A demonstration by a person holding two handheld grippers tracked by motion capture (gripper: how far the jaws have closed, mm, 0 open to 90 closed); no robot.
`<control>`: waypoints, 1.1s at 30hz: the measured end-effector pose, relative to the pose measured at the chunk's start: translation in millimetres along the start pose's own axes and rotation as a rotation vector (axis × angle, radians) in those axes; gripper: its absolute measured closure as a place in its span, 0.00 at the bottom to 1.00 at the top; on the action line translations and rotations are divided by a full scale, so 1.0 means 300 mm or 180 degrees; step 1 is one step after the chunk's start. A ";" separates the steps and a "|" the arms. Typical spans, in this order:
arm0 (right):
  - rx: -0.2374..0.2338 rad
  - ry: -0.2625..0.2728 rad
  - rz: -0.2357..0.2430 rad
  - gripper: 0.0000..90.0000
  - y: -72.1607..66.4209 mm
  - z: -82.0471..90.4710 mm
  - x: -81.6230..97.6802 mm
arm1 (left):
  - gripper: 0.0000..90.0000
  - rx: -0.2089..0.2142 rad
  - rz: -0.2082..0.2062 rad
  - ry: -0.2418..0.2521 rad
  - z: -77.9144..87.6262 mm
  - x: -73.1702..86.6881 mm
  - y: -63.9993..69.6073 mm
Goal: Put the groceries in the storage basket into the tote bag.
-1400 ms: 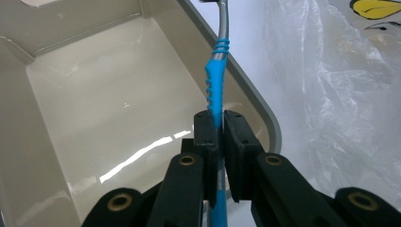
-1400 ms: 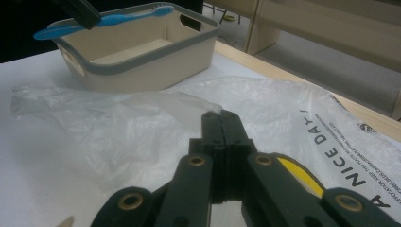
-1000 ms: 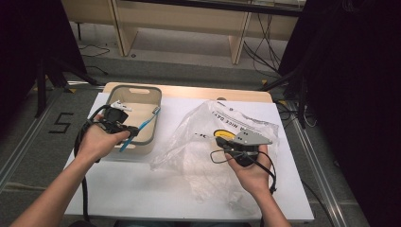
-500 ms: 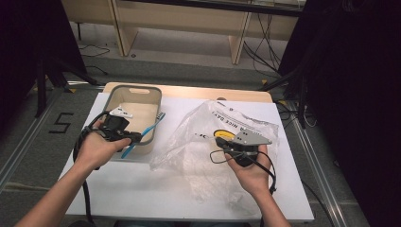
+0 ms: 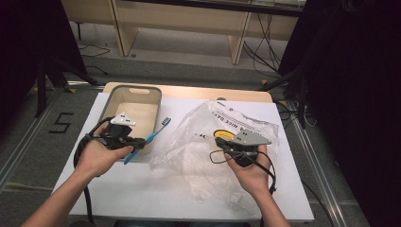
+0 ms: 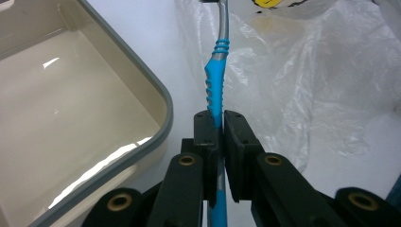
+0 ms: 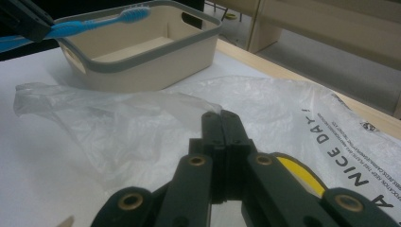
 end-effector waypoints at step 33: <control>0.0003 -0.0019 0.0005 1.00 0.000 -0.004 0.004 | 0.93 0.0407 -0.0331 0.0015 0.021 0.038 0.175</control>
Point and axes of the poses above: each handheld gripper's, and its own axes: z roughly backward along the jaws, x roughly out of its underside, y roughly to its right, the point moved 5 cm from there along -z, roughly forward along the jaws, and after that the axes turned 5 degrees about -x, right-handed, at the moved point
